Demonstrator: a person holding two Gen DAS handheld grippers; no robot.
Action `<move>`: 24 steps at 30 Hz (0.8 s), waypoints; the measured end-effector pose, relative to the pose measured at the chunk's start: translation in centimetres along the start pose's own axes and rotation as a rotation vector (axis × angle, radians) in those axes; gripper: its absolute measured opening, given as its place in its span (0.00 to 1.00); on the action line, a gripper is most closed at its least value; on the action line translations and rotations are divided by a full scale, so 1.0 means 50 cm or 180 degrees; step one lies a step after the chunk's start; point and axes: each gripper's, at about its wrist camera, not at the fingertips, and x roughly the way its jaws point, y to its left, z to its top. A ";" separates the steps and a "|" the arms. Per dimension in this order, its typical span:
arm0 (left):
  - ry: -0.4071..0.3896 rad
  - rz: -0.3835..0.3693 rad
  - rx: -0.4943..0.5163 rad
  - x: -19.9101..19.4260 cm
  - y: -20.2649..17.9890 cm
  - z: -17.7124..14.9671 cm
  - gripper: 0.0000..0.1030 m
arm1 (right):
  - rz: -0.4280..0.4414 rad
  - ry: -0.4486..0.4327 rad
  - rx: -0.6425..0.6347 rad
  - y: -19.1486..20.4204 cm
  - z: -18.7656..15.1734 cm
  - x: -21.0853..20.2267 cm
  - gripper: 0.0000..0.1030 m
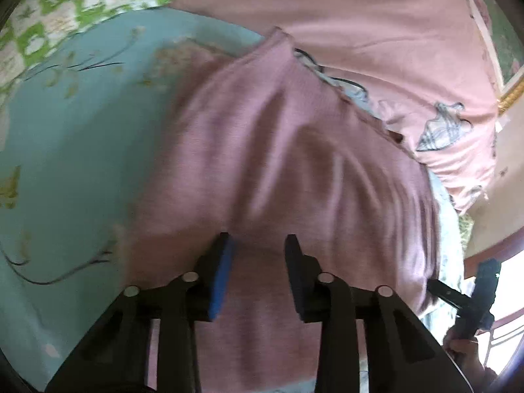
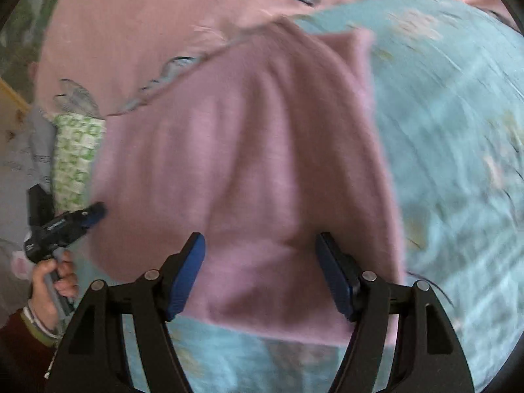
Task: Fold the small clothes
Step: 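Open both tools and lay the folded hem flat on the sweater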
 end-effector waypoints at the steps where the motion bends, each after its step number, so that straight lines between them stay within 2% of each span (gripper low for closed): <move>1: -0.0021 0.0006 -0.0051 -0.005 0.014 0.002 0.30 | -0.0093 -0.0031 0.0057 -0.009 -0.002 -0.004 0.69; 2: -0.0047 -0.0003 -0.0110 -0.014 0.028 0.003 0.30 | -0.0187 -0.0072 0.0114 -0.021 -0.004 -0.008 0.68; 5: -0.0060 0.0011 -0.0162 -0.039 0.042 0.001 0.31 | -0.0087 -0.0190 0.0334 -0.054 -0.001 -0.042 0.68; 8: -0.0037 0.0044 -0.0139 -0.079 0.043 -0.021 0.34 | -0.0378 -0.0239 0.0323 -0.057 -0.005 -0.075 0.69; 11: -0.0064 -0.0054 -0.0226 -0.132 0.052 -0.062 0.41 | -0.0170 -0.0359 0.0461 -0.052 -0.021 -0.106 0.69; 14: -0.0061 -0.0067 -0.0202 -0.166 0.045 -0.116 0.46 | -0.0129 -0.0420 0.0433 -0.018 -0.036 -0.120 0.69; 20: 0.0078 -0.0091 -0.0337 -0.191 0.055 -0.208 0.47 | -0.0003 -0.0334 0.0362 0.046 -0.075 -0.105 0.69; 24: 0.0152 -0.0151 -0.0455 -0.183 0.056 -0.231 0.48 | 0.0113 -0.0217 0.0299 0.086 -0.107 -0.086 0.69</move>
